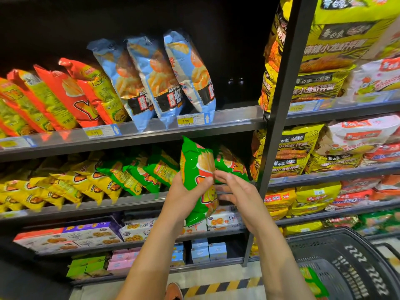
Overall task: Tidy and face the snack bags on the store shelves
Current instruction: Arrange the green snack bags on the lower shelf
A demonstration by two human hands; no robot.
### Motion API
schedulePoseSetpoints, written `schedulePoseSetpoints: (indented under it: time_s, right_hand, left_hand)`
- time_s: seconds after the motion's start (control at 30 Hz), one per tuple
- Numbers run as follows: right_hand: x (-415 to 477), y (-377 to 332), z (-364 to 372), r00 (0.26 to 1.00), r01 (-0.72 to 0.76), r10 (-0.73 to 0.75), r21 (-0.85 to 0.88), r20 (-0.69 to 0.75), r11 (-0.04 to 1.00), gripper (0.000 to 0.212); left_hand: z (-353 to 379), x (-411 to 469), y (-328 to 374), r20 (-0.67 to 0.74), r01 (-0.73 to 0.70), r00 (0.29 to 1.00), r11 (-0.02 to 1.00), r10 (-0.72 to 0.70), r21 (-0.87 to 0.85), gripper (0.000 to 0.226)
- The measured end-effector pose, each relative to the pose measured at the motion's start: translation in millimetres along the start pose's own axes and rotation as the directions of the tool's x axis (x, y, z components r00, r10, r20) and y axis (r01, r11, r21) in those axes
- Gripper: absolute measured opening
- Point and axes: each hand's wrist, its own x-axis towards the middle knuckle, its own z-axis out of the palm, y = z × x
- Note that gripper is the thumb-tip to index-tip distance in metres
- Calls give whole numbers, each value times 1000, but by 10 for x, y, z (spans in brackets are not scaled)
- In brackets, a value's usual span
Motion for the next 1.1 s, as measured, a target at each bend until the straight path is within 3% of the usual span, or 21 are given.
schedulePoseSetpoints:
  time_s: [0.17,0.27,0.33,0.43,0.53,0.6,0.73,0.9,0.97,1.1]
  right_hand:
    - [28,78,18,993,75,-68,73,-93,995,31]
    - [61,139,49,998,-4,12,105,-69,994,55]
    - [81,174,83,994,-108,109,132,4,985,65]
    - [108,200,143,983,-155,140,127,117,980,57]
    - [161,250,168,989,-116,103,127,104,985,51]
    - [220,292,192,992,-108,101,100,74,989,65]
    - [355,376,304,996,-70,68,41,53,997,94]
    - [523,431,492,993,-49,52,-30,109,998,95]
    - [593,437,536,994,-39,49,-106,95,994,97]
    - [767,535,572,998,-19,33,-274,49,961,82]
  left_hand:
    - [-193,53,-122,62,131,991,968,-121,-214,53]
    - [-260,51,-185,96,185,982,939,-164,-288,56]
    - [-282,41,-202,123,208,976,934,-179,-289,56]
    - [-308,43,-205,141,201,975,945,-169,-257,52]
    - [-393,84,-237,146,163,980,966,-135,-199,57]
    - [-472,116,-251,127,136,985,980,-117,-149,65]
    - [-568,187,-263,64,116,992,989,-111,-91,72]
    - [-712,285,-304,-76,86,993,993,-92,-83,59]
    - [-775,326,-341,-173,63,983,998,-66,-27,58]
    - [-929,453,-455,-352,36,936,988,19,147,66]
